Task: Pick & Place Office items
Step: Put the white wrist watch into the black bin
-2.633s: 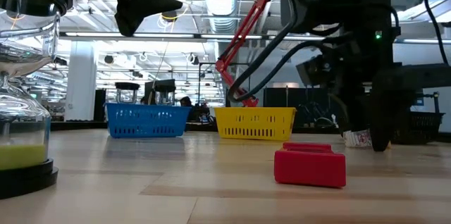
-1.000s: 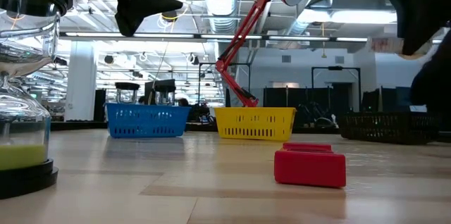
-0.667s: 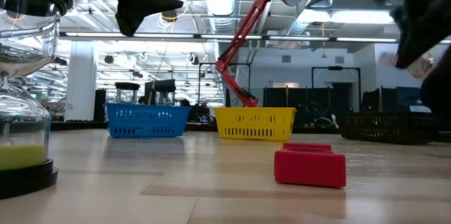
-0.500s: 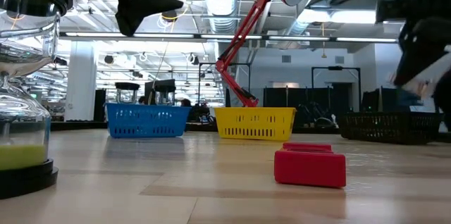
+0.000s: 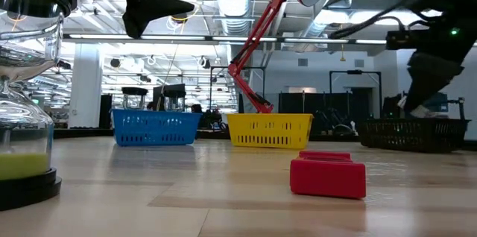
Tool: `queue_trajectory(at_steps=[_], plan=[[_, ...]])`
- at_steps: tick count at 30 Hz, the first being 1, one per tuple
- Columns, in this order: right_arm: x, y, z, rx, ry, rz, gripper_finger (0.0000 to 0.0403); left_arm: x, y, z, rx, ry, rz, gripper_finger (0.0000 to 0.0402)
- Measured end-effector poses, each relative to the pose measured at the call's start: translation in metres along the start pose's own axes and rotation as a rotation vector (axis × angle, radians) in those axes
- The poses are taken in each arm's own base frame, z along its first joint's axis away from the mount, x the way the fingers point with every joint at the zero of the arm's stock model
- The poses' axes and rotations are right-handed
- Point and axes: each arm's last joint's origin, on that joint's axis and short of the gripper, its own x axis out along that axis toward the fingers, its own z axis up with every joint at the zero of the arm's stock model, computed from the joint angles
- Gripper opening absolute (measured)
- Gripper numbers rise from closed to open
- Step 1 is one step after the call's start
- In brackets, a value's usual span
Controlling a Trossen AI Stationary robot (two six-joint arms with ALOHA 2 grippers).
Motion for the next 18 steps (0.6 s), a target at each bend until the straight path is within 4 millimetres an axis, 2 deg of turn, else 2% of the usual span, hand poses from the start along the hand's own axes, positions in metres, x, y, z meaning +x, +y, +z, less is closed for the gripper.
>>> queue_trajectory(at_steps=[18], plan=[[0.011,0.0,0.009,0.029,0.03,-0.006,0.0115,0.0,0.0,0.0,-0.001,-0.002,-0.001,0.0273]])
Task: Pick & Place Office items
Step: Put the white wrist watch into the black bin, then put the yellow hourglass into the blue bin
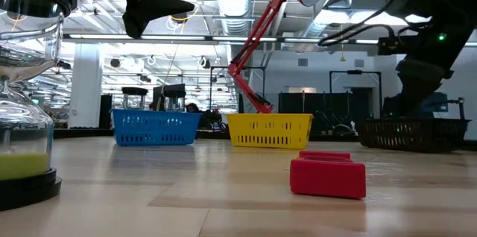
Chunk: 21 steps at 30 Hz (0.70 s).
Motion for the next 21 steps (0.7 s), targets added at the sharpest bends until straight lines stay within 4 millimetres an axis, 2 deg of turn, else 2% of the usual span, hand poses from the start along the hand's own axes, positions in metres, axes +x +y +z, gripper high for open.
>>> queue_trajectory(at_steps=[5,11,15,18,21], plan=[[-0.004,0.003,0.006,0.028,-0.032,0.04,0.0131,0.0,0.0,0.0,-0.002,-0.004,-0.002,0.0273],[-0.025,0.004,0.023,0.01,-0.035,0.068,0.0133,0.0,-0.001,0.001,-0.009,-0.014,-0.009,0.0273],[-0.041,0.011,0.034,-0.024,-0.098,0.139,0.013,-0.001,-0.003,0.001,-0.011,0.003,-0.039,0.0273],[-0.049,0.022,0.034,-0.09,-0.158,0.214,0.0128,-0.003,-0.009,-0.003,-0.001,0.064,-0.139,0.0273],[-0.052,0.035,0.025,-0.21,-0.176,0.331,0.0127,-0.007,-0.016,-0.006,0.032,0.066,-0.187,0.0273]])
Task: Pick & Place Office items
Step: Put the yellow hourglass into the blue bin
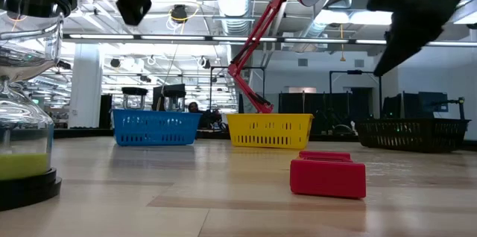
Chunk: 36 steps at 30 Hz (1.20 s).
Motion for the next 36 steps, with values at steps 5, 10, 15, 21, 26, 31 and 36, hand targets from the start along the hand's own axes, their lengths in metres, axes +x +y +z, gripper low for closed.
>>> queue_trajectory(at_steps=[5,10,15,21,26,31,36], plan=[[-0.002,0.027,-0.016,-0.118,-0.051,0.198,0.0127,-0.004,-0.012,0.0,0.039,-0.031,-0.067,0.0273],[-0.001,0.045,-0.035,-0.208,-0.135,0.299,0.0127,-0.005,-0.022,0.002,0.098,-0.095,-0.131,0.0273],[0.001,0.047,-0.042,-0.252,-0.146,0.309,0.0127,0.009,-0.042,0.004,0.22,-0.178,-0.198,0.0273],[0.003,0.044,-0.035,-0.205,-0.18,0.306,0.0127,0.043,-0.065,0.001,0.339,-0.17,-0.253,0.0273],[0.007,0.04,-0.03,-0.174,-0.184,0.283,0.0127,0.064,-0.071,-0.007,0.383,-0.15,-0.241,0.0273],[0.01,0.036,-0.027,-0.156,-0.183,0.263,0.0127,0.073,-0.075,-0.014,0.514,-0.151,-0.234,0.0273],[0.012,0.034,-0.025,-0.142,-0.183,0.249,0.0127,0.078,-0.074,-0.021,0.491,-0.125,-0.242,0.0273]])
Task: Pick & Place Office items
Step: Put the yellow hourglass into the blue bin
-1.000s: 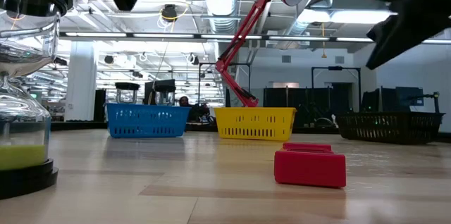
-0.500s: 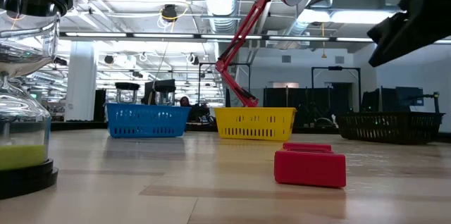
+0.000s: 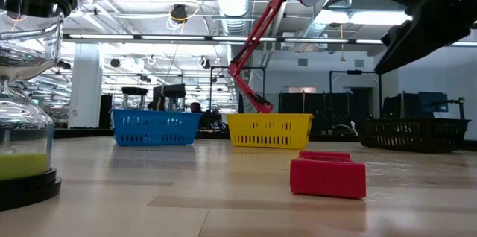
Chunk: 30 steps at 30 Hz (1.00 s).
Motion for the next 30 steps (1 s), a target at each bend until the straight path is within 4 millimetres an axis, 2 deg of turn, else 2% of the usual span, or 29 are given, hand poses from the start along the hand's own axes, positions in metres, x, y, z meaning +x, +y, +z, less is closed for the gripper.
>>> queue_trajectory(at_steps=[2,10,20,27,30], plan=[[0.0,-0.001,0.0,0.005,0.0,-0.005,0.0127,0.001,-0.001,-0.001,-0.004,0.005,-0.018,0.0273],[0.001,-0.002,0.001,0.007,0.001,-0.009,0.0127,0.007,-0.02,0.016,-0.006,-0.005,-0.074,0.0273],[0.001,-0.002,0.001,0.008,0.001,-0.009,0.0127,0.006,-0.03,0.014,0.005,0.04,-0.101,0.0273],[0.001,-0.002,0.001,0.008,0.001,-0.009,0.0127,-0.001,-0.042,0.005,0.027,0.123,-0.168,0.0273],[0.001,-0.002,0.001,0.008,0.001,-0.009,0.0127,-0.004,-0.045,0.0,-0.046,0.151,-0.171,0.0273]])
